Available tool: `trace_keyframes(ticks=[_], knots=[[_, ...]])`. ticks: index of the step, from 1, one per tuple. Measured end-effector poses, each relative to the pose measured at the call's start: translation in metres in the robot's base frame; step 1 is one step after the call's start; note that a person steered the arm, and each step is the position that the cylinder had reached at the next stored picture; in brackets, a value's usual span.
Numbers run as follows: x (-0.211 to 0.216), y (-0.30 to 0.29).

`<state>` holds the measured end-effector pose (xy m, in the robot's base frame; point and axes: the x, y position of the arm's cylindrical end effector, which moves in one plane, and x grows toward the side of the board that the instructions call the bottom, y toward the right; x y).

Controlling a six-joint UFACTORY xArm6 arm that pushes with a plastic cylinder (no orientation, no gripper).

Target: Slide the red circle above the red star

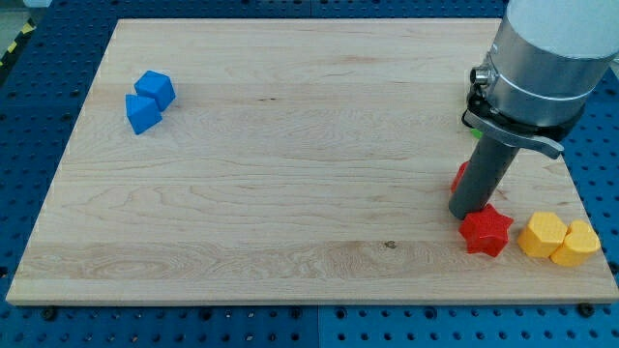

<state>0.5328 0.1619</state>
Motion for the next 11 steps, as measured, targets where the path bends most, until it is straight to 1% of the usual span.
trace_keyframes(ticks=[1, 2, 3, 5, 6, 7, 9, 11], knots=[[0.002, -0.006], [-0.006, -0.055], [-0.028, -0.06], [-0.094, -0.035], [-0.093, -0.03], [-0.074, 0.001], [-0.063, 0.006], [-0.04, 0.013]])
